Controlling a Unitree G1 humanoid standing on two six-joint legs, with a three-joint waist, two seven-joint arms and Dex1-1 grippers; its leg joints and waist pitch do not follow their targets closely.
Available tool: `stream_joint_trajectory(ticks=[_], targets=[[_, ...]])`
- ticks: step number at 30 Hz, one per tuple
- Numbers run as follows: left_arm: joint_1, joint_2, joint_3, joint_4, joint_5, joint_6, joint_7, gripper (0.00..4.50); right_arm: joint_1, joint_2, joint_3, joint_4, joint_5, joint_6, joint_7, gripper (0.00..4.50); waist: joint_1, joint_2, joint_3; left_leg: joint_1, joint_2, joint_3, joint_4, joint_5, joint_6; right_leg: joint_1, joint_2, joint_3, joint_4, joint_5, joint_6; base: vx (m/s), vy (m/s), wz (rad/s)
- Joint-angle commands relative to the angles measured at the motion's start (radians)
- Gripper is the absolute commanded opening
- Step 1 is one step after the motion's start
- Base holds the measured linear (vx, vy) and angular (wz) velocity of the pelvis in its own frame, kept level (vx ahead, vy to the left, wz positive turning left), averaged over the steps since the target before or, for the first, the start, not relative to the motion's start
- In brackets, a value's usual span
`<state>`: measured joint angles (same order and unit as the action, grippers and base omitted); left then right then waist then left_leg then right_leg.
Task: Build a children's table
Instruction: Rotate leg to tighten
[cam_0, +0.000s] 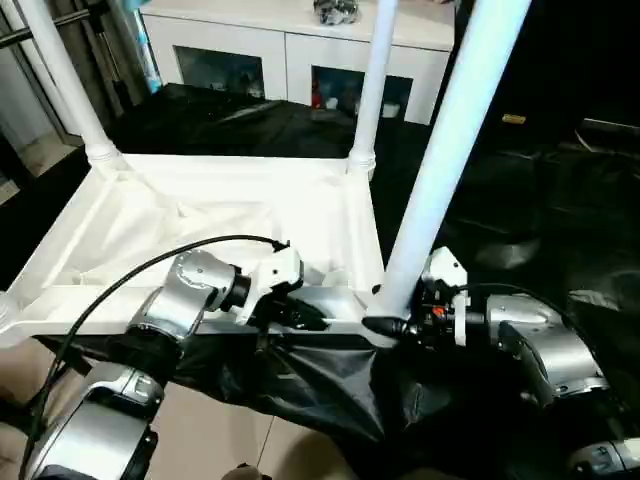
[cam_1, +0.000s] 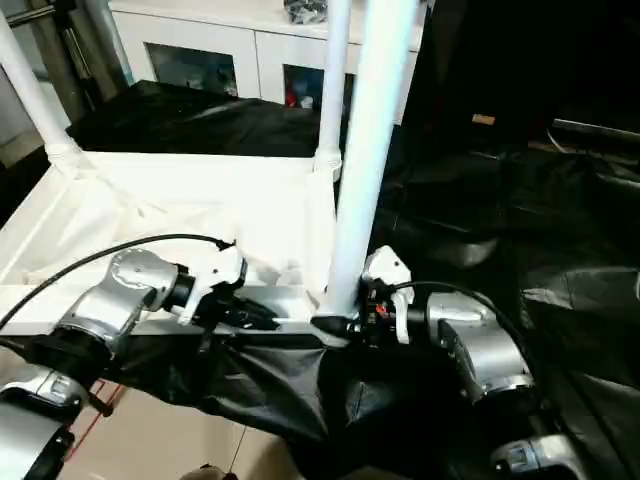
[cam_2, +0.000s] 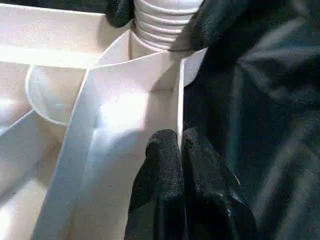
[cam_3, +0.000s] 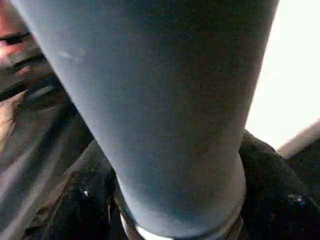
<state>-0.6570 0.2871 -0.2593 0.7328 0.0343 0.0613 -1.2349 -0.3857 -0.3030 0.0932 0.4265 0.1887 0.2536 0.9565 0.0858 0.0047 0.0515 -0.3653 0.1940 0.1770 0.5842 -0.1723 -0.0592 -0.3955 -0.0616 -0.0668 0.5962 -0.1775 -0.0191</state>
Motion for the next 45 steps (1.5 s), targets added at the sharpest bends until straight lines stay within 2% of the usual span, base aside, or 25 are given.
stream_joint_trajectory(ticks=[1, 3, 4, 5, 8, 10, 12, 16, 18, 20, 24, 26, 29, 31, 34, 35, 37, 39, 41, 45], targets=[[-0.051, -0.075, 0.025, 0.026, -0.009, 0.024, 0.149, 0.0, -0.025, 0.075, 0.021, 0.095, -0.031, 0.013, -0.152, 2.79, -0.009, -0.008, -0.057, 0.014, 0.036, -0.015, -0.072, -0.262, 0.004, 0.042, -0.087, 0.043, -0.09, -0.409, -0.166, 0.0, 0.0, 0.0], [-0.075, -0.106, 0.038, 0.059, 0.004, 0.041, 0.242, 0.0, -0.067, 0.122, -0.017, 0.178, -0.044, 0.021, -0.294, 2.77, -0.017, -0.006, -0.056, 0.015, 0.037, -0.017, -0.074, -0.275, -0.006, 0.037, -0.085, 0.044, -0.089, -0.407, -0.162, 0.0, 0.0, 0.0], [-0.084, -0.118, 0.042, 0.071, 0.008, 0.046, 0.274, 0.0, -0.083, 0.14, -0.033, 0.209, -0.047, 0.023, -0.346, 2.77, -0.029, -0.007, -0.057, 0.018, 0.032, -0.017, -0.071, -0.295, -0.013, 0.036, -0.085, 0.043, -0.093, -0.424, -0.163, 0.0, 0.0, 0.0], [-0.093, -0.132, 0.045, 0.081, 0.011, 0.05, 0.305, 0.0, -0.095, 0.157, -0.04, 0.231, -0.051, 0.013, -0.381, 2.77, -0.031, -0.004, -0.055, 0.018, 0.033, -0.017, -0.072, -0.3, -0.011, 0.036, -0.085, 0.043, -0.094, -0.428, -0.161, 0.0, 0.0, 0.0], [-0.122, -0.19, 0.049, 0.108, 0.026, 0.056, 0.412, 0.0, -0.146, 0.229, -0.05, 0.307, -0.083, -0.032, -0.534, 2.77, -0.037, -0.004, -0.056, 0.018, 0.031, -0.015, -0.07, -0.301, -0.004, 0.032, -0.086, 0.045, -0.1, -0.44, -0.154, 0.0, 0.0, 0.0], [-0.119, -0.211, 0.044, 0.098, 0.027, 0.054, 0.409, 0.0, -0.155, 0.251, -0.044, 0.321, -0.092, -0.061, -0.541, 2.77, -0.035, -0.006, -0.059, 0.014, 0.031, -0.015, -0.07, -0.279, 0.002, 0.038, -0.085, 0.045, -0.096, -0.401, -0.155, 0.0, 0.0, 0.0], [-0.119, -0.217, 0.043, 0.097, 0.026, 0.052, 0.407, 0.0, -0.159, 0.257, -0.046, 0.329, -0.089, -0.069, -0.53, 3.33, -0.034, -0.006, -0.06, 0.013, 0.032, -0.012, -0.068, -0.264, 0.019, 0.039, -0.083, 0.047, -0.092, -0.35, -0.168, 0.0, 0.0, 0.0], [-0.1, -0.219, 0.023, 0.081, 0.019, 0.028, 0.35, 0.0, -0.174, 0.256, -0.061, 0.331, -0.058, -0.07, -0.451, 3.59, -0.032, -0.006, -0.062, 0.009, 0.033, -0.011, -0.068, -0.242, 0.038, 0.045, -0.083, 0.047, -0.083, -0.286, -0.193, 0.0, 0.0, 0.0], [-0.092, -0.211, 0.021, 0.074, 0.01, 0.021, 0.324, 0.0, -0.174, 0.242, -0.046, 0.327, -0.067, -0.083, -0.424, 3.88, -0.032, -0.006, -0.061, 0.01, 0.033, -0.011, -0.069, -0.242, 0.039, 0.044, -0.083, 0.047, -0.085, -0.291, -0.192, 0.0, 0.0, 0.0], [-0.072, -0.185, 0.023, 0.04, -0.016, 0.023, 0.256, 0.0, -0.165, 0.193, -0.02, 0.302, -0.072, -0.094, -0.337, 3.97, -0.03, -0.006, -0.063, 0.008, 0.034, -0.012, -0.067, -0.234, 0.044, 0.048, -0.085, 0.047, -0.082, -0.284, -0.195, 0.0, 0.0, 0.0], [-0.052, -0.154, 0.018, 0.009, -0.032, 0.014, 0.185, 0.0, -0.141, 0.142, -0.004, 0.247, -0.046, -0.096, -0.207, 3.97, -0.026, -0.01, -0.066, 0.006, 0.034, -0.007, -0.063, -0.197, 0.068, 0.051, -0.082, 0.048, -0.077, -0.221, -0.213, 0.0, 0.0, 0.0], [-0.031, -0.113, 0.009, -0.018, -0.045, -0.006, 0.096, 0.0, -0.109, 0.083, 0.006, 0.179, -0.016, -0.102, -0.058, 3.97, -0.018, -0.009, -0.067, 0.004, 0.037, -0.007, -0.062, -0.171, 0.087, 0.055, -0.082, 0.046, -0.072, -0.182, -0.219, 0.0, 0.0, 0.0], [-0.022, -0.09, 0.003, -0.03, -0.05, -0.015, 0.05, 0.0, -0.089, 0.046, 0.023, 0.141, -0.004, -0.101, 0.026, 3.97, -0.012, -0.007, -0.068, 0.003, 0.041, -0.005, -0.061, -0.153, 0.098, 0.052, -0.079, 0.044, -0.065, -0.145, -0.234, 0.0, 0.0, 0.0], [-0.008, -0.049, -0.01, -0.051, -0.054, -0.018, -0.028, 0.0, -0.06, -0.015, 0.054, 0.087, 0.013, -0.068, 0.15, 3.97, -0.008, -0.008, -0.066, 0.005, 0.041, -0.005, -0.061, -0.164, 0.094, 0.052, -0.079, 0.043, -0.067, -0.164, -0.235, 0.0, 0.0, 0.0], [-0.001, -0.027, -0.017, -0.064, -0.052, -0.015, -0.07, 0.0, -0.045, -0.044, 0.071, 0.055, 0.021, -0.047, 0.209, 3.97, -0.001, -0.007, -0.063, 0.007, 0.043, -0.005, -0.064, -0.188, 0.085, 0.049, -0.08, 0.044, -0.072, -0.214, -0.224, 0.0, 0.0, 0.0], [0.001, -0.015, -0.021, -0.067, -0.05, -0.017, -0.089, 0.0, -0.039, -0.054, 0.078, 0.04, 0.022, -0.04, 0.23, 3.97, 0.001, -0.012, -0.063, 0.007, 0.043, -0.004, -0.064, -0.196, 0.078, 0.048, -0.082, 0.045, -0.073, -0.234, -0.219, 0.0, 0.0, 0.0], [0.003, 0.004, -0.027, -0.069, -0.049, -0.023, -0.121, 0.0, -0.03, -0.071, 0.09, 0.015, 0.028, -0.021, 0.263, 3.65, 0.005, -0.009, -0.063, 0.008, 0.043, -0.005, -0.065, -0.198, 0.068, 0.046, -0.082, 0.045, -0.074, -0.264, -0.207, 0.0, 0.0, 0.0], [0.004, 0.028, -0.035, -0.071, -0.043, -0.037, -0.161, 0.0, -0.021, -0.085, 0.101, -0.01, 0.028, -0.002, 0.294, 3.62, 0.005, -0.009, -0.062, 0.009, 0.043, -0.006, -0.067, -0.202, 0.064, 0.045, -0.081, 0.045, -0.076, -0.273, -0.203, 0.0, 0.0, 0.0], [0.006, 0.035, -0.039, -0.075, -0.043, -0.036, -0.174, 0.0, -0.019, -0.088, 0.103, -0.014, 0.03, 0.003, 0.296, 3.26, 0.005, -0.007, -0.063, 0.01, 0.044, -0.006, -0.067, -0.206, 0.057, 0.044, -0.083, 0.046, -0.075, -0.267, -0.205, 0.0, 0.0, 0.0], [0.008, 0.036, -0.039, -0.077, -0.046, -0.033, -0.175, 0.0, -0.013, -0.093, 0.113, -0.026, 0.032, 0.016, 0.304, 3.1, 0.007, -0.009, -0.065, 0.009, 0.044, -0.006, -0.066, -0.189, 0.055, 0.046, -0.083, 0.046, -0.07, -0.233, -0.214, 0.0, 0.0, 0.0]])
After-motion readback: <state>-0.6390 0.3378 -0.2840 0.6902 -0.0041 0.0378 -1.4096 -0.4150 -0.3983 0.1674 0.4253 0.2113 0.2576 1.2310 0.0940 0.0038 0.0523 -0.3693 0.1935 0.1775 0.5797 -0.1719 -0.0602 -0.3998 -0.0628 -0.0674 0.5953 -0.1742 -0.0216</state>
